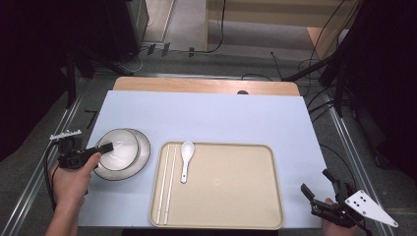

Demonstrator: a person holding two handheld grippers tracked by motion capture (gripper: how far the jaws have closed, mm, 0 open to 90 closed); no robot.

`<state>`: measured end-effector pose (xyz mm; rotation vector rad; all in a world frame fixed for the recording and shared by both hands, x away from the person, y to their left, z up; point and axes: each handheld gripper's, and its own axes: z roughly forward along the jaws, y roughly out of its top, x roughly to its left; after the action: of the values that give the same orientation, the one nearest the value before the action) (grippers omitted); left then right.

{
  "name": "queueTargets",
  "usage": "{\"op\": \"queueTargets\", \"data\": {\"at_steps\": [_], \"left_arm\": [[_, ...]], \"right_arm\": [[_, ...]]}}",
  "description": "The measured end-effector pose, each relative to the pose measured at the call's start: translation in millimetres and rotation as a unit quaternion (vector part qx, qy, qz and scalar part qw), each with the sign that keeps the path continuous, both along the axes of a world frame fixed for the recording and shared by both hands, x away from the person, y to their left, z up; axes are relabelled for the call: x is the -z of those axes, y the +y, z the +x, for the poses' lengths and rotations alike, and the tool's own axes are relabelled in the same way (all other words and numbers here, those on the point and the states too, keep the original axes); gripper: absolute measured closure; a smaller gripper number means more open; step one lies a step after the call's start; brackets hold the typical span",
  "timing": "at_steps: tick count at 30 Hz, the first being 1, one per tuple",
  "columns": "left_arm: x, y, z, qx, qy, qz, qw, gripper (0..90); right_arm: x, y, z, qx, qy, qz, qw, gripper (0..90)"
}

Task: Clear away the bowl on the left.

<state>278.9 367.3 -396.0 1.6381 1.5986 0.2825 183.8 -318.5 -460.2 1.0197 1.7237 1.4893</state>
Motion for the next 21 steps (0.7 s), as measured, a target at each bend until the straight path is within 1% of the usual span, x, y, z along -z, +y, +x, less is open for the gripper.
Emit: {"op": "queueTargets", "data": {"at_steps": [9, 13, 14, 21], "left_arm": [[1.7, -18.2, -4.8, 0.021, 0.001, 0.002, 0.9998, 83.1], [0.4, -24.7, -8.7, 0.032, -0.004, -0.005, 0.9995, 83.1], [-0.5, -26.8, -10.2, 0.036, -0.003, -0.002, 0.9993, 83.1], [-2.2, -40.9, -17.5, 0.058, -0.002, 0.001, 0.9983, 83.2]], "right_arm": [[0.1, 0.3, 0.3, -0.001, -0.001, -0.002, 1.0000, 12.9], [0.0, 0.4, 0.1, -0.001, 0.000, -0.001, 1.0000, 12.9], [0.0, 0.5, 0.2, -0.001, -0.001, -0.001, 1.0000, 12.9], [-0.1, 0.9, 0.1, -0.002, 0.000, -0.001, 1.0000, 12.9]]}}
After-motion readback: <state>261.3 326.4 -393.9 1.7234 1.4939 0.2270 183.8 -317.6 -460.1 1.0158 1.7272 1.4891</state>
